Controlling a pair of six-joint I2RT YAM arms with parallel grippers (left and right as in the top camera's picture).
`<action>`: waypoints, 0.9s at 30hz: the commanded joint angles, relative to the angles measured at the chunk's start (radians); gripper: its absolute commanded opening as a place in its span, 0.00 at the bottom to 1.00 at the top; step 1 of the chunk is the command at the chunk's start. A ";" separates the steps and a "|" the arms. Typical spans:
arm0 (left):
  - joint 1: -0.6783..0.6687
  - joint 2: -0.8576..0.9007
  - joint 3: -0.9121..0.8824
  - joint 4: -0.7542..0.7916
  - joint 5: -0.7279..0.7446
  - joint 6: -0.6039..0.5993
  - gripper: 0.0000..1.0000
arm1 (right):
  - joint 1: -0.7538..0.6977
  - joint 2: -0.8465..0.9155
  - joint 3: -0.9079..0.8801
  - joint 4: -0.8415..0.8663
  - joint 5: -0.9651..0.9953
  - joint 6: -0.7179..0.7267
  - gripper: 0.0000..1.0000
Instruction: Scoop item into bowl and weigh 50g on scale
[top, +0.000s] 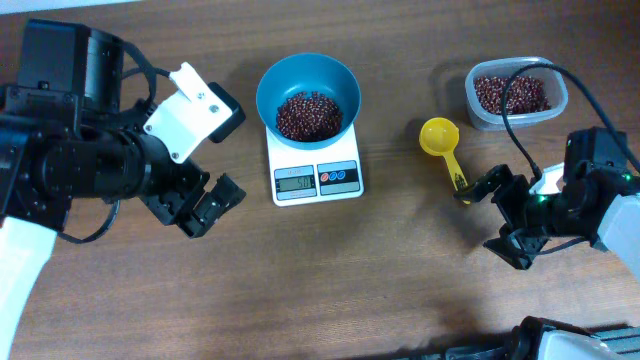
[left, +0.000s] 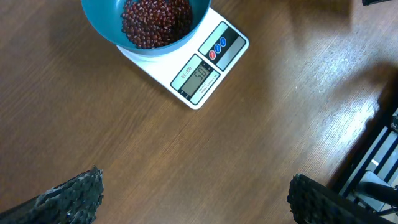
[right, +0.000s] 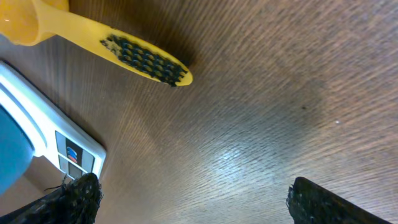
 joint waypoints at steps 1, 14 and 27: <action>-0.004 -0.003 0.001 0.001 0.014 0.019 0.99 | -0.003 0.000 0.004 -0.001 0.012 -0.014 0.99; -0.004 -0.003 0.001 0.001 0.014 0.019 0.99 | -0.003 -0.402 0.022 0.306 -0.496 -0.255 0.99; -0.004 -0.003 0.001 0.001 0.014 0.019 0.99 | 0.167 -0.741 0.006 0.268 -0.243 -0.572 0.99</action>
